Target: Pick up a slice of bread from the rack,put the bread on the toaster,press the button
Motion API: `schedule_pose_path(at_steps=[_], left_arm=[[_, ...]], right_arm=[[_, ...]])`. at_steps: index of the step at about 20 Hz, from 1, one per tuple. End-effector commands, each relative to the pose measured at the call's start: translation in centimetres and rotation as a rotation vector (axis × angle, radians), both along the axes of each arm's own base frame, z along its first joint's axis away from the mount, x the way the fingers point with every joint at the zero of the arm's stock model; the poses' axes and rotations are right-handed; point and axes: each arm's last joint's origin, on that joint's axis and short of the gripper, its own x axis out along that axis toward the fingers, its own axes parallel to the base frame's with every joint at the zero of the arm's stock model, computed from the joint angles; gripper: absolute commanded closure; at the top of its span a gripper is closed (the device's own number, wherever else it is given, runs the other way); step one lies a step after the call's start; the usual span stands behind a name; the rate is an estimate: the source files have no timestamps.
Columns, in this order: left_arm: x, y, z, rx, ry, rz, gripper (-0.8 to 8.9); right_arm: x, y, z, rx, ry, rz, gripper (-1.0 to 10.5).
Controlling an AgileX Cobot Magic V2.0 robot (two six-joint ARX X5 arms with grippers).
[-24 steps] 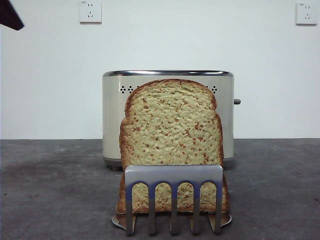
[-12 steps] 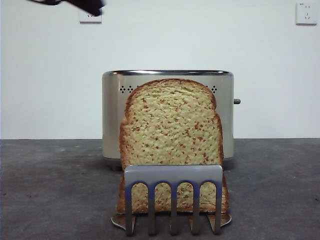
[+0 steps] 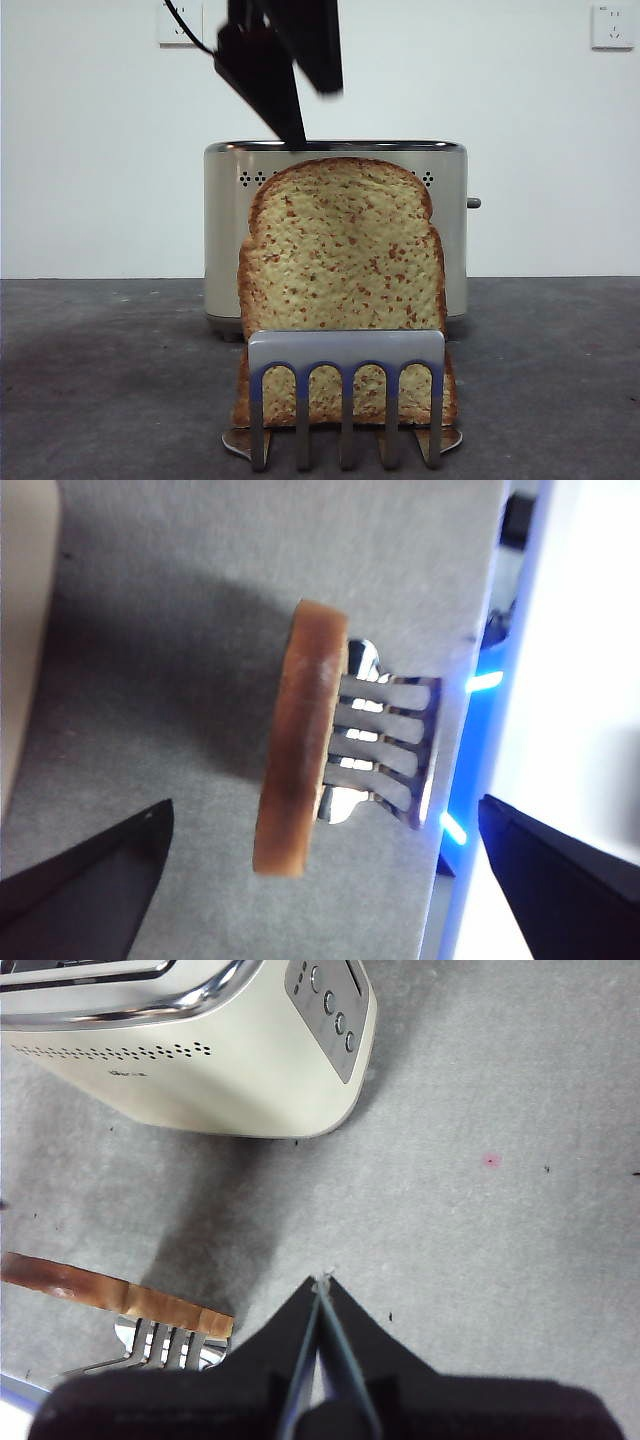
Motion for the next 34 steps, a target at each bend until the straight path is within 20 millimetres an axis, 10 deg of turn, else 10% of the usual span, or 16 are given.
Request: schedule_pose_path(at_steps=[1, 5, 14, 25, 34], left_arm=[[0.6, -1.0, -1.8, 0.044, 0.026, -0.016, 1.49], [1.4, -1.9, -3.5, 0.068, 0.04, -0.015, 1.79], [1.7, -2.4, -4.1, 0.103, -0.009, -0.066, 7.88], [1.5, -2.1, -3.5, 0.089, -0.015, -0.084, 8.23], [-1.0, 0.5, 1.2, -0.025, -0.029, -0.102, 8.23]], right_arm=[[0.0, 0.0, 0.0, -0.002, -0.003, 0.01, 9.5], [0.0, 0.0, 0.0, -0.002, -0.003, 0.01, 9.5], [0.0, 0.0, 0.0, -0.002, -0.002, 0.01, 9.5], [0.0, 0.0, 0.0, -0.007, -0.001, 0.009, 9.5], [0.0, -0.1, 0.0, -0.03, 0.0, -0.008, 9.5]])
